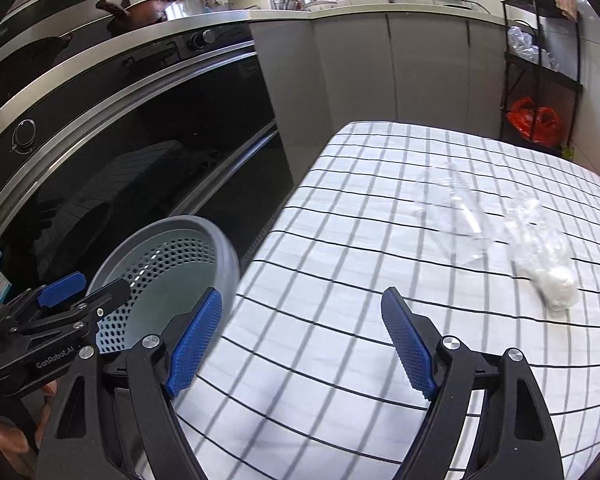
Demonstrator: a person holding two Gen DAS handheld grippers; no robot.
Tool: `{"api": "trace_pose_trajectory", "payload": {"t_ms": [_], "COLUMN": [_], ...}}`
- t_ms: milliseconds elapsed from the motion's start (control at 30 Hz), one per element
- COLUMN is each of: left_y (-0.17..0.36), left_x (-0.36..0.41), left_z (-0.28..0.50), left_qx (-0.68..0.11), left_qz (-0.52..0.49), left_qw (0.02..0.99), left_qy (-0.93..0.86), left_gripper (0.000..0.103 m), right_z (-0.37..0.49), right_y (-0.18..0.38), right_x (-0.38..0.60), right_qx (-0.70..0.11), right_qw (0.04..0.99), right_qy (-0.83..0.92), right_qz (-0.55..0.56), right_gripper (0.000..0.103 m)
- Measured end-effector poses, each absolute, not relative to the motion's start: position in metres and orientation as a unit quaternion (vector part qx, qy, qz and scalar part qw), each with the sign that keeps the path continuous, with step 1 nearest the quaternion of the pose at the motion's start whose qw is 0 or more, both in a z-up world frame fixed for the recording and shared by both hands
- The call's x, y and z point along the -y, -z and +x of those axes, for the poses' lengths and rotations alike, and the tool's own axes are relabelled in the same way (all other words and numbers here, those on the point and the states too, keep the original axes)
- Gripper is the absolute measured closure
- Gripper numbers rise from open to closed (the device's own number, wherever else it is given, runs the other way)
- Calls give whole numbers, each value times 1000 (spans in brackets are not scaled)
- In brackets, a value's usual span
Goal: Collect trash
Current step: 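Move both open tools back to the plastic bag and clear cup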
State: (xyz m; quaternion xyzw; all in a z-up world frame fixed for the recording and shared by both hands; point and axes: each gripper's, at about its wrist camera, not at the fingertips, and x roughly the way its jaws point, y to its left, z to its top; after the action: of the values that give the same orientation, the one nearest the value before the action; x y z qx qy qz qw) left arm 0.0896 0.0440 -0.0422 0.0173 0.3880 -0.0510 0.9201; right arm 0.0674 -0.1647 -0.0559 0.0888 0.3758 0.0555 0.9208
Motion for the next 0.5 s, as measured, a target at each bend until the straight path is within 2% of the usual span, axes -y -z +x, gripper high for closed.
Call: {"api": "trace_pose_trajectory", "payload": {"t_ms": [500], "left_y": [48], "left_x": [39], "left_z": [86], "left_qx": [-399], "left_qz": [19], "left_qw": [908], "left_qy": [125], "left_gripper": [21], "right_z": [44], "right_y": [66], "right_x": [296], "right_qx": [-366], "right_qw": [920], "right_qy": [76], "right_qz": [115], "right_gripper": [25]}}
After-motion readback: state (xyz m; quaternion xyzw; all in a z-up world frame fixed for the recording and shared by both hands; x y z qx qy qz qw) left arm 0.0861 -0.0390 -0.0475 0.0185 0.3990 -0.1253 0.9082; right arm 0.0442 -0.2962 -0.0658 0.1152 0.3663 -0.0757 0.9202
